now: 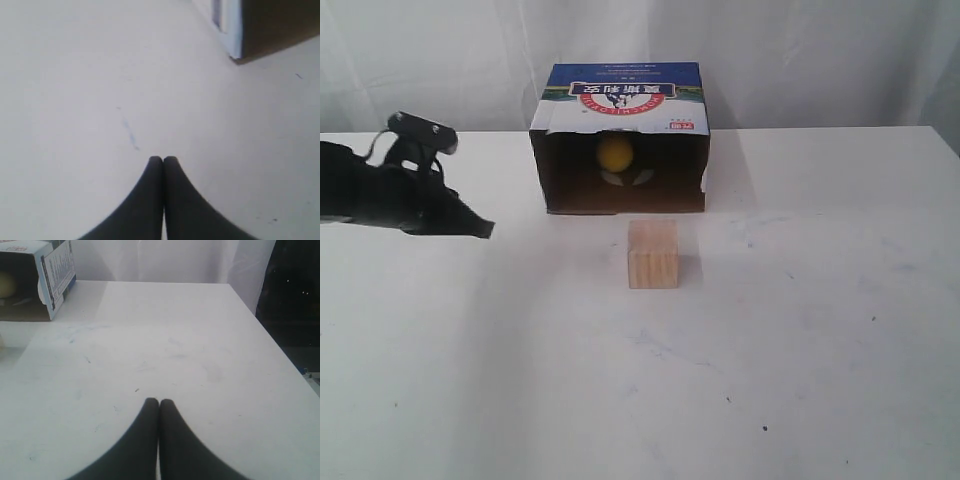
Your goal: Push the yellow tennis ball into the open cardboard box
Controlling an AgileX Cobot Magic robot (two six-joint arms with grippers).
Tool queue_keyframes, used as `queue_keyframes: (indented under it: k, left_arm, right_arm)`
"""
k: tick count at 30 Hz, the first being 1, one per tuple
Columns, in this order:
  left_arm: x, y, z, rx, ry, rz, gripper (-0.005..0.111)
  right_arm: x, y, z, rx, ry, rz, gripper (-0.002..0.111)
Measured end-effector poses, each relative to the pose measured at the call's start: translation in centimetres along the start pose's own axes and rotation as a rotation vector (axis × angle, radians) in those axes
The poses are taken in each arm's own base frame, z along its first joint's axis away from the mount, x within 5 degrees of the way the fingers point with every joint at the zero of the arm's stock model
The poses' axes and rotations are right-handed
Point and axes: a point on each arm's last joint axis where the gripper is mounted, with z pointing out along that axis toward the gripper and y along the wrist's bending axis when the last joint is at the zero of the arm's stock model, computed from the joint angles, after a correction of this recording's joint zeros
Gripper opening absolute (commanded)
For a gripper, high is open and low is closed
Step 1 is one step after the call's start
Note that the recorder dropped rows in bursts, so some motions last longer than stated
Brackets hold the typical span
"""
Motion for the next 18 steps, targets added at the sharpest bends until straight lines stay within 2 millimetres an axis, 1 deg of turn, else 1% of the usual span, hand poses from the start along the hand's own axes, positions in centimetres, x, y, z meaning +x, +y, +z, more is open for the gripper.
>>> queue_keyframes:
  k: [2,5,7,8,10,12,15,18]
  left_arm:
    - [-1.4,0.5,-2.3,-0.044,-0.052,0.002,0.0]
    - [-4.1,0.9,-6.5,-0.075,-0.176,0.023,0.0]
    - [-5.8,1.3,-10.0,-0.12,-0.268,0.025,0.0]
    - [-6.4,1.5,-11.5,-0.145,-0.302,0.024,0.0]
    - [-7.5,2.0,-15.1,-0.218,-0.376,0.036,0.0]
    - [-8.1,2.3,-18.0,-0.284,-0.436,0.078,0.0]
    - [-8.4,2.3,-22.0,-0.359,-0.527,0.191,0.0]
    - [-8.2,2.1,-24.5,-0.38,-0.597,0.213,0.0]
  right_arm:
    - [0.0,0.0,0.0,0.0,0.0,0.0,0.0]
    - [0.0,0.0,0.0,0.0,0.0,0.0,0.0]
    - [0.0,0.0,0.0,0.0,0.0,0.0,0.0]
    - [0.0,0.0,0.0,0.0,0.0,0.0,0.0]
    - [0.0,0.0,0.0,0.0,0.0,0.0,0.0]
    - [0.0,0.0,0.0,0.0,0.0,0.0,0.0]
    - [0.0,0.0,0.0,0.0,0.0,0.0,0.0]
    - [0.0,0.0,0.0,0.0,0.0,0.0,0.0]
